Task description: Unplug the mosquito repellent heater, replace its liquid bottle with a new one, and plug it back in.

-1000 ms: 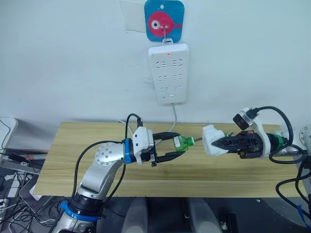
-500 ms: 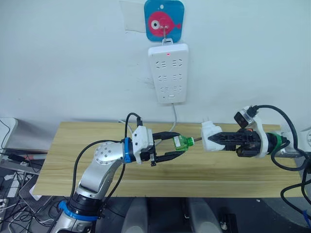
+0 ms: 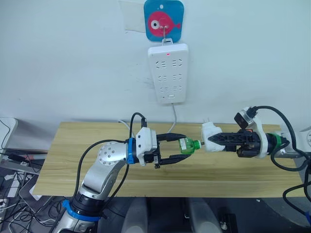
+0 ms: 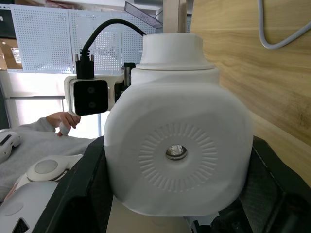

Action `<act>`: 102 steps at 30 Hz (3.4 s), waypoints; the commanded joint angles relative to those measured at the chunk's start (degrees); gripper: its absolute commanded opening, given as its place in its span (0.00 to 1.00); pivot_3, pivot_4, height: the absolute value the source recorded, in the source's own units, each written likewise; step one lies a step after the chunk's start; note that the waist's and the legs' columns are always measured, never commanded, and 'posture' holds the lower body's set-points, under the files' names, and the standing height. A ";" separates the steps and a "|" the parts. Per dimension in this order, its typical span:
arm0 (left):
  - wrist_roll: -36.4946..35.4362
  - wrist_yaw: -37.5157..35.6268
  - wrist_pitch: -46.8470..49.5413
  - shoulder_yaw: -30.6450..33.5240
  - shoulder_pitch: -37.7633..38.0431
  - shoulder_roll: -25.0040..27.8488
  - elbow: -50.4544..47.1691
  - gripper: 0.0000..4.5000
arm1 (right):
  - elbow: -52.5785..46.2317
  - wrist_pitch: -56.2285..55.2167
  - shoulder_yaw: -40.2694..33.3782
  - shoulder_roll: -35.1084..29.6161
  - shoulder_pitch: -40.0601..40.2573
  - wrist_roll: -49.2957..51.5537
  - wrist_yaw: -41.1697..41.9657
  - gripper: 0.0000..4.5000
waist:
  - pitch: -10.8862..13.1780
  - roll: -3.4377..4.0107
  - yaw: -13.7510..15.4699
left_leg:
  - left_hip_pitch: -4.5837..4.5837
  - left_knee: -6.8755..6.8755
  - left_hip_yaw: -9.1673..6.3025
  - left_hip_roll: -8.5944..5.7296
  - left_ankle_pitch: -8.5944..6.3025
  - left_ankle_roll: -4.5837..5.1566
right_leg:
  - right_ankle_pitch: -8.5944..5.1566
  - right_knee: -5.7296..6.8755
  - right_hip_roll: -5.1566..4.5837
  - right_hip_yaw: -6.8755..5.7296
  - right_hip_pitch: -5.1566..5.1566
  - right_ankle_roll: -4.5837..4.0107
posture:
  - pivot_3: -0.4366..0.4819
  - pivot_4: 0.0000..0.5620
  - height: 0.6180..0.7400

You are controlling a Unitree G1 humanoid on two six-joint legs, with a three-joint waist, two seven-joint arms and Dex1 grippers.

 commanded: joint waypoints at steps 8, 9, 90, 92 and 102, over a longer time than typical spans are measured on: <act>-1.55 -1.02 -1.13 -0.21 -0.95 -0.84 -1.57 0.50 | -3.99 1.06 1.03 -2.55 0.76 2.64 5.03 0.66 | 0.00 0.00 0.00 | 0.00 0.00 0.00 0.00 0.00 0.00 | 0.00 0.00 0.00 0.00 0.00 0.00 | 0.41 0.44 1.00; -1.64 -1.12 -1.23 -0.25 -1.06 -0.99 -1.70 0.50 | -3.96 0.84 1.18 -2.53 0.77 2.64 4.90 0.66 | 0.00 0.00 0.00 | 0.00 0.00 0.00 0.00 0.00 0.00 | 0.00 0.00 0.00 0.00 0.00 0.00 | 0.41 0.44 1.00; -1.25 -1.35 -6.44 0.22 -4.19 -4.92 1.18 0.50 | 4.93 5.54 3.74 -7.13 -7.02 2.64 13.68 0.66 | 0.01 -0.02 0.01 | -0.05 0.00 0.00 -0.01 0.00 0.00 | 0.00 -0.06 0.00 -0.01 -0.02 0.00 | 0.38 0.49 1.00; -1.27 -1.30 -6.41 0.18 -4.25 -4.93 1.07 0.50 | 4.87 5.42 3.83 -7.05 -7.04 2.64 13.63 0.66 | 0.01 -0.02 0.00 | -0.05 0.00 -0.01 -0.01 0.00 0.00 | 0.00 -0.05 0.00 -0.02 -0.02 0.00 | 0.38 0.48 1.00; -0.73 0.12 -7.24 -0.71 -5.87 -6.87 1.33 0.50 | 2.14 4.13 3.97 -6.79 -5.81 2.64 12.83 0.66 | 0.01 -0.02 0.01 | -0.06 0.01 -0.01 -0.01 0.00 0.00 | 0.00 -0.05 0.00 -0.03 -0.02 0.00 | 0.38 0.46 1.00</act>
